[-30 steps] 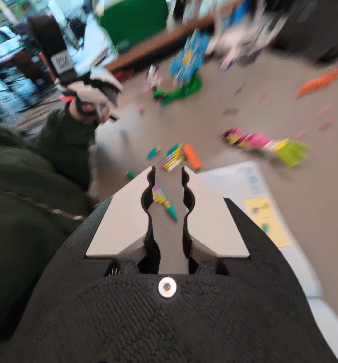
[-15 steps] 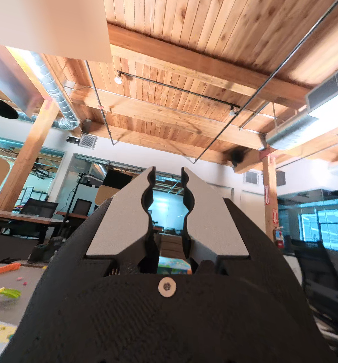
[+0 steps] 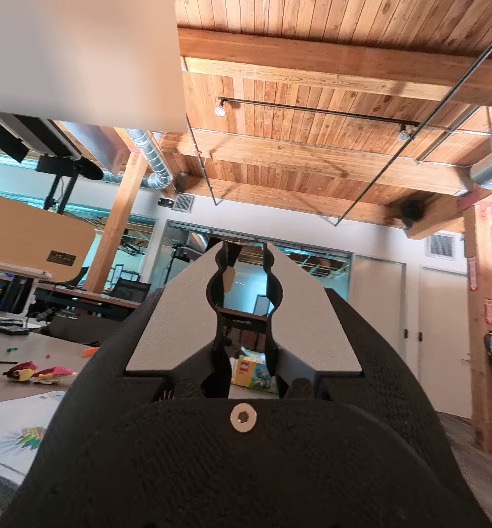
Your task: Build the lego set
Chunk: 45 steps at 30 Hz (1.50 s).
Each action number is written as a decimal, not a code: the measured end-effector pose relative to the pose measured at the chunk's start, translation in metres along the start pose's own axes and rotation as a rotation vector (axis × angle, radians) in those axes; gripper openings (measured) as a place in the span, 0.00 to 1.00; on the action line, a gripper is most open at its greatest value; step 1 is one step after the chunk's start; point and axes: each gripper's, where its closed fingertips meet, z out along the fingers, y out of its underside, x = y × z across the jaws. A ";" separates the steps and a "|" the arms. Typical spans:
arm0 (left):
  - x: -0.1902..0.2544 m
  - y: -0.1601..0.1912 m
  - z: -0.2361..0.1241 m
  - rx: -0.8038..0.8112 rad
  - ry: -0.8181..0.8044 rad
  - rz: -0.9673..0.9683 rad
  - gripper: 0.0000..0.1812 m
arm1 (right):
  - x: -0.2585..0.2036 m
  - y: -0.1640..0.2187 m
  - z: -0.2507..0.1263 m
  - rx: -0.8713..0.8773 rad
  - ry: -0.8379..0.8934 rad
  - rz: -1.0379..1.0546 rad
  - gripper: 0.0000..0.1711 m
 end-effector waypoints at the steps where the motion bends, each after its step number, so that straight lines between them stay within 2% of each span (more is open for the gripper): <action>1: -0.001 0.002 0.000 -0.010 -0.006 0.003 0.14 | -0.002 0.001 0.001 -0.002 -0.015 0.008 0.14; 12: -0.010 0.018 0.002 -0.074 -0.054 -0.016 0.13 | -0.010 0.000 0.000 0.013 -0.072 0.069 0.13; 16: -0.008 0.024 0.004 -0.099 -0.033 -0.047 0.09 | -0.010 -0.002 0.000 0.019 -0.068 0.064 0.14; 23: -0.008 0.030 0.006 -0.125 -0.022 -0.072 0.10 | -0.008 0.000 0.001 0.016 -0.062 0.076 0.16; 27: 0.001 0.040 0.011 -0.177 0.032 -0.083 0.13 | -0.010 0.006 0.003 -0.011 -0.079 0.080 0.16; 31: 0.029 0.046 0.015 -0.228 0.197 -0.083 0.17 | -0.013 0.010 0.005 -0.030 -0.088 0.074 0.16; 35: 0.079 0.042 0.003 -0.276 0.504 -0.117 0.18 | -0.015 0.013 0.006 -0.048 -0.097 0.067 0.15; 38: 0.106 0.047 -0.019 -0.395 0.710 -0.131 0.18 | -0.017 0.015 0.007 -0.058 -0.106 0.065 0.15; 41: 0.122 0.053 -0.038 -0.503 0.825 -0.118 0.18 | -0.019 0.017 0.008 -0.067 -0.113 0.067 0.15; 45: 0.146 0.062 -0.044 -0.586 0.918 -0.032 0.18 | -0.022 0.019 0.009 -0.077 -0.124 0.064 0.15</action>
